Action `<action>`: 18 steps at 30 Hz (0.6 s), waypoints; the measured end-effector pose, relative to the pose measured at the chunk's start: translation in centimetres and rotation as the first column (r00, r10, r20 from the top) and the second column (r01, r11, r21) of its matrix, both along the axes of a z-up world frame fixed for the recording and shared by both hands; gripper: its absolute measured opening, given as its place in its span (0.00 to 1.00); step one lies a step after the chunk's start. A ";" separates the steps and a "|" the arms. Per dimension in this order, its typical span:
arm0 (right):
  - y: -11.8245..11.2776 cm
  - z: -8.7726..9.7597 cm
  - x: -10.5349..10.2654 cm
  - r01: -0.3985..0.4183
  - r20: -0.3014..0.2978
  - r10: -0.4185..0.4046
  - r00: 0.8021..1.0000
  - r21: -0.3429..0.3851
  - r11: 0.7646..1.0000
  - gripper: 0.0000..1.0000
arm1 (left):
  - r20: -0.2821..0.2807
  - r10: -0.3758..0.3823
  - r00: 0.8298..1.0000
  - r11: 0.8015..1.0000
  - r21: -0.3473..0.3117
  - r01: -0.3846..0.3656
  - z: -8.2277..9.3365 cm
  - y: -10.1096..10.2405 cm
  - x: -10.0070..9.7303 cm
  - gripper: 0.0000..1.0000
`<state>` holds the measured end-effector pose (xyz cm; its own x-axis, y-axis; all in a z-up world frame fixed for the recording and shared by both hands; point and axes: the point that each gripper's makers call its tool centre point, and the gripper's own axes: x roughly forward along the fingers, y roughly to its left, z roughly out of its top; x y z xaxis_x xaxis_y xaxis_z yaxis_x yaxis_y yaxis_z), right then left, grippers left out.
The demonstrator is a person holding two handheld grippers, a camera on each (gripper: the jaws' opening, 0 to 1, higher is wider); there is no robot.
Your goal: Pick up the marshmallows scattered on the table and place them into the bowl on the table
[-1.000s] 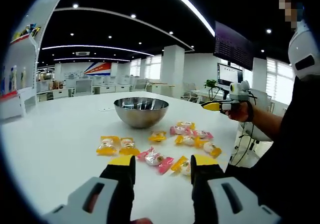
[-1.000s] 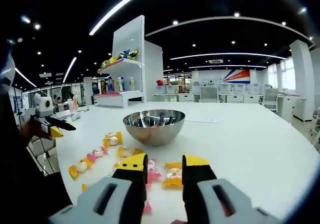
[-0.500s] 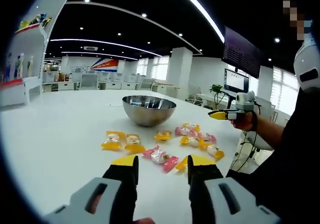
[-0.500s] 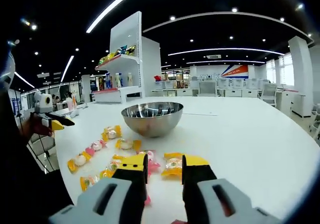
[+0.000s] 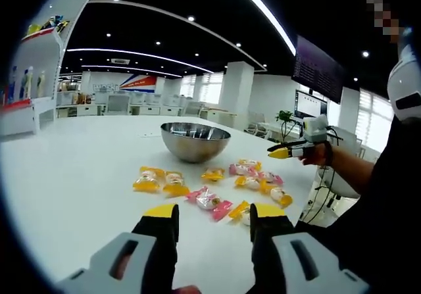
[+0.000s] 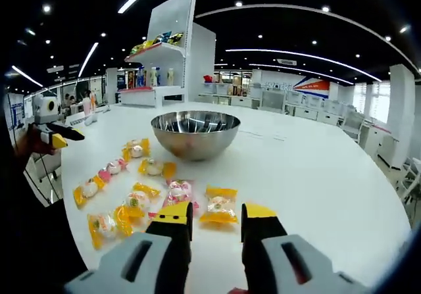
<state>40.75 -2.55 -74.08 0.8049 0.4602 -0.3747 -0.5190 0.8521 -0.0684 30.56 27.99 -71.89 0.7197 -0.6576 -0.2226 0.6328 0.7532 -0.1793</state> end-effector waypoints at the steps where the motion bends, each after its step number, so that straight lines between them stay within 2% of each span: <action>1: 0.2 -0.3 0.1 -0.011 -0.019 0.011 1.000 -0.020 1.000 0.30 | -0.002 0.003 1.000 1.000 -0.001 -0.003 0.0 0.1 0.0 0.44; 6: 1.2 -0.9 1.3 -0.055 -0.083 0.048 0.995 -0.073 0.996 0.31 | -0.004 0.013 1.000 1.000 -0.002 -0.013 -0.1 0.6 -0.3 0.44; 9: 1.5 -0.9 2.3 -0.066 -0.098 0.056 0.994 -0.099 0.993 0.32 | -0.006 0.018 1.000 1.000 -0.002 -0.018 -0.2 0.8 -0.4 0.45; 18: 2.0 -2.7 4.5 -0.089 -0.162 0.064 0.985 -0.153 0.984 0.32 | -0.015 0.019 1.000 1.000 -0.006 -0.019 -0.4 1.0 -0.5 0.46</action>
<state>45.25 -0.54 -76.74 0.6958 0.4424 -0.5659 -0.5971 0.7941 -0.1133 30.09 28.95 -72.27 0.7288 -0.6452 -0.2293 0.6154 0.7640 -0.1938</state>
